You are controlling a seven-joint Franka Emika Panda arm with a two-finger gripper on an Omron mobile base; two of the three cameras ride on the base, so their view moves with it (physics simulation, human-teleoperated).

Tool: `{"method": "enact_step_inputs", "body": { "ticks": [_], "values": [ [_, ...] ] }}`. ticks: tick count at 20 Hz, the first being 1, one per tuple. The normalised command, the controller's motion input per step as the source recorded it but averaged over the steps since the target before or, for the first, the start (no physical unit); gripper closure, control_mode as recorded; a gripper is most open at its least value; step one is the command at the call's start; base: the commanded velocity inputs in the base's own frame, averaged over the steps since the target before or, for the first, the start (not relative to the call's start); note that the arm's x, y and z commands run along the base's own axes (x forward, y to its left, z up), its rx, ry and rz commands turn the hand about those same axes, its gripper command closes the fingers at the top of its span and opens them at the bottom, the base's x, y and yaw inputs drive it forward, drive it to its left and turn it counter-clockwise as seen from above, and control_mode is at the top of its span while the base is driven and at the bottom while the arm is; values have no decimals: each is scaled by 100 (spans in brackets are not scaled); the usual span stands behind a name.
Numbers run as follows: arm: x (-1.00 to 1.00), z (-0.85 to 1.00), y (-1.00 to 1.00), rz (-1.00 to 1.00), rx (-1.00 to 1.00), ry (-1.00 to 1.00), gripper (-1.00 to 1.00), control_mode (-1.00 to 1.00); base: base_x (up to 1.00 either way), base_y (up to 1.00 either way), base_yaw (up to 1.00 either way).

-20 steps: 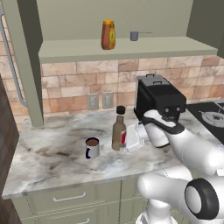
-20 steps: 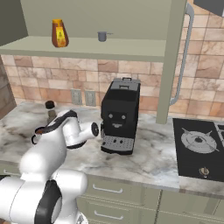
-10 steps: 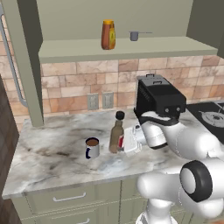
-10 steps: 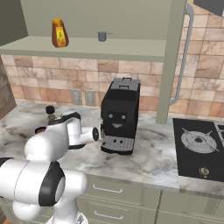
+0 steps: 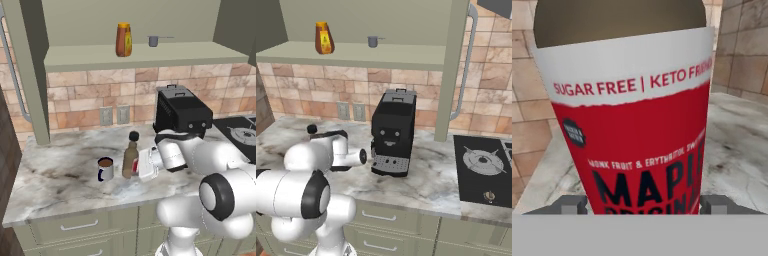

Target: Pick the syrup bottle and honey bottle from the cabinet and place them next to the mug.

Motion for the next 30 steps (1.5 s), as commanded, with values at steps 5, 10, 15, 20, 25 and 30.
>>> {"method": "enact_step_inputs", "body": {
  "ticks": [5, 10, 15, 20, 25, 30],
  "values": [
    [0, -17, 0, 0, -1, 0, 100, -100, 0, 0, 0],
    [0, -15, 0, 0, -3, 0, 100, -100, 0, 0, 0],
    [8, -10, 0, 0, -1, 0, 100, -100, 0, 0, 0],
    [28, -5, 0, 0, 0, -1, 100, -100, 0, 0, 0],
    [4, -21, 0, 0, 0, -1, 100, -100, 0, 0, 0],
    [0, -33, 0, 0, 0, -1, 100, -100, 0, 0, 0]
  ]
}}
